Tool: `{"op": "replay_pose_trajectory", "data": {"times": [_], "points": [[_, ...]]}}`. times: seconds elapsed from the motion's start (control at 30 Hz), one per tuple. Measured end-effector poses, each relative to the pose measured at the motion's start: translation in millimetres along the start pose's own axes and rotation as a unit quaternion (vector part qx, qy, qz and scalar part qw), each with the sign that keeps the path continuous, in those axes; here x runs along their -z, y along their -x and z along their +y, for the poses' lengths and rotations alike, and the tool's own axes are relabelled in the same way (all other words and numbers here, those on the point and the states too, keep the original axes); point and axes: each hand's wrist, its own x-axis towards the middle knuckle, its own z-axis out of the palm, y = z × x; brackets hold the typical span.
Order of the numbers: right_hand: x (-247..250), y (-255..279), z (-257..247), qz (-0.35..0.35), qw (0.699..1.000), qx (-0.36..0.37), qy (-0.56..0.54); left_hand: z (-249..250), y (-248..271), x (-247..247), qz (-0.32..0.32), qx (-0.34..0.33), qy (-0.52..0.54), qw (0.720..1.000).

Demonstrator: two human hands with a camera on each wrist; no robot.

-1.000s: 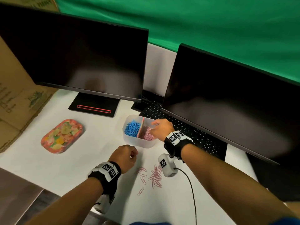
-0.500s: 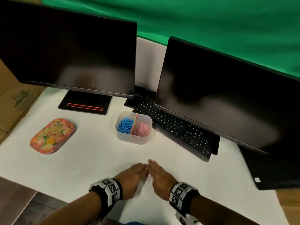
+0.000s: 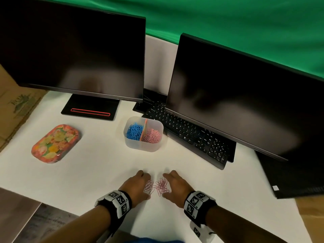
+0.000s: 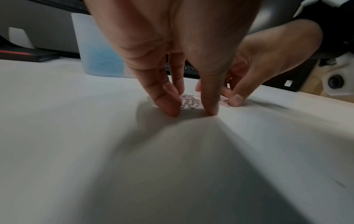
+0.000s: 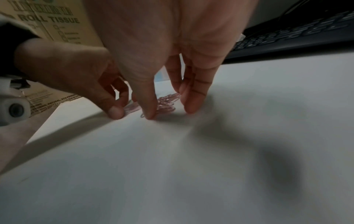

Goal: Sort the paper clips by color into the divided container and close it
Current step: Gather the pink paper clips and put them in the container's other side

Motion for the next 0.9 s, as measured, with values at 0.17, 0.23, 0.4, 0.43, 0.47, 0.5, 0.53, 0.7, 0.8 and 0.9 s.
{"op": "replay_pose_trajectory", "data": {"times": [0.17,0.23,0.4,0.43,0.47,0.5,0.53,0.7,0.8,0.9], "points": [[-1,-14,-18,0.01,1.0,0.022,-0.011,12,-9,1,0.027,-0.007,0.002,1.0],[1,-17,-22,0.015,0.999,0.031,-0.005,15,-11,1,0.034,-0.013,-0.001,0.999],[4,-24,-29,0.031,0.999,0.028,0.019,20,-17,2,0.044,0.005,-0.045,0.998],[3,-25,-29,0.031,0.999,0.023,0.023,21,-18,3,0.042,0.008,-0.059,0.997],[4,-27,-29,0.032,0.999,0.018,0.026,22,-20,5,0.039,0.009,-0.074,0.996],[4,-28,-29,0.033,0.999,0.012,0.029,22,-20,7,0.034,0.009,-0.089,0.995],[4,-29,-29,0.034,0.999,0.007,0.032,22,-21,9,0.03,0.008,-0.1,0.994],[9,-31,-20,0.054,0.998,-0.027,-0.026,10,-19,19,0.036,0.023,-0.074,0.996],[15,-26,-8,0.08,0.983,-0.069,-0.151,3,-15,27,0.063,0.031,0.011,0.997],[27,-17,-4,0.109,0.952,-0.087,-0.273,5,-9,42,0.112,0.023,0.09,0.989]]}}
